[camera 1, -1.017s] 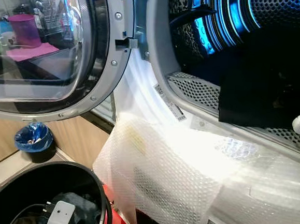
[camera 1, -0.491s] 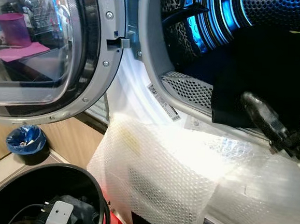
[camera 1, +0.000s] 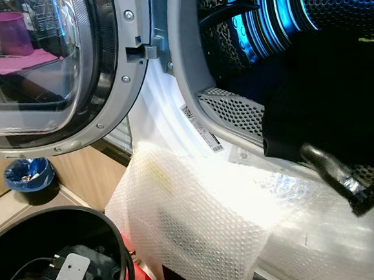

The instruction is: Clothes washing

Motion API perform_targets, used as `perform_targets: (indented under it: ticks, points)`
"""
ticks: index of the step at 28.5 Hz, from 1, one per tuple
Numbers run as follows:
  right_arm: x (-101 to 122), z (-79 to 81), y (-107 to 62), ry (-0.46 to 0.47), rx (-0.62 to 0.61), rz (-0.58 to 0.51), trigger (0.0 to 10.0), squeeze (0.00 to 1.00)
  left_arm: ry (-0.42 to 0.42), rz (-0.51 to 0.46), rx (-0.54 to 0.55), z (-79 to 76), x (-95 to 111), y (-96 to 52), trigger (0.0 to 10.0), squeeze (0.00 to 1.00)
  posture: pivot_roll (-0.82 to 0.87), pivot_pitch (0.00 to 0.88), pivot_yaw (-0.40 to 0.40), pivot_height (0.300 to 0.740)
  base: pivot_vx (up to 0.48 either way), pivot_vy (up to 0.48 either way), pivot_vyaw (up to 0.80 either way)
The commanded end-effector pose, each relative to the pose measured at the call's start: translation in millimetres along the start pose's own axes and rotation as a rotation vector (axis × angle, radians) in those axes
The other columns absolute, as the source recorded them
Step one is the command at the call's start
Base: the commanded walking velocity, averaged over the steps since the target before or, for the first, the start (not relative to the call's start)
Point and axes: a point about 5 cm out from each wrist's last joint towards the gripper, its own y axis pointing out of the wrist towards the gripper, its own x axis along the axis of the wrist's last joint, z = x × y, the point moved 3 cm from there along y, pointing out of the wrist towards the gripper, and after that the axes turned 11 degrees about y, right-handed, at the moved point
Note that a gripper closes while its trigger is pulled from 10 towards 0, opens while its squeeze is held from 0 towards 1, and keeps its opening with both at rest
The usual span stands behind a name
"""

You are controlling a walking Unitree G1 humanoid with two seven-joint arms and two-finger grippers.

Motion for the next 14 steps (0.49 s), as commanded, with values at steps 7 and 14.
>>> perform_targets:
  ticks: [7,14]
  points:
    - [54.3,-114.0,4.2,0.033,-0.693,-0.273,10.0,0.00,0.005,0.023,0.012,-0.9,-7.8,-2.3,10.0,0.00,-0.09,0.087,0.008,0.740,0.000,0.000,0.00]
    - [32.2,-28.8,19.1,0.021,-0.146,-0.159,10.0,0.00,0.013,0.029,-0.013,-5.8,-10.0,-3.1,10.0,0.00,-0.10,0.090,0.019,0.740,0.000,0.000,0.00]
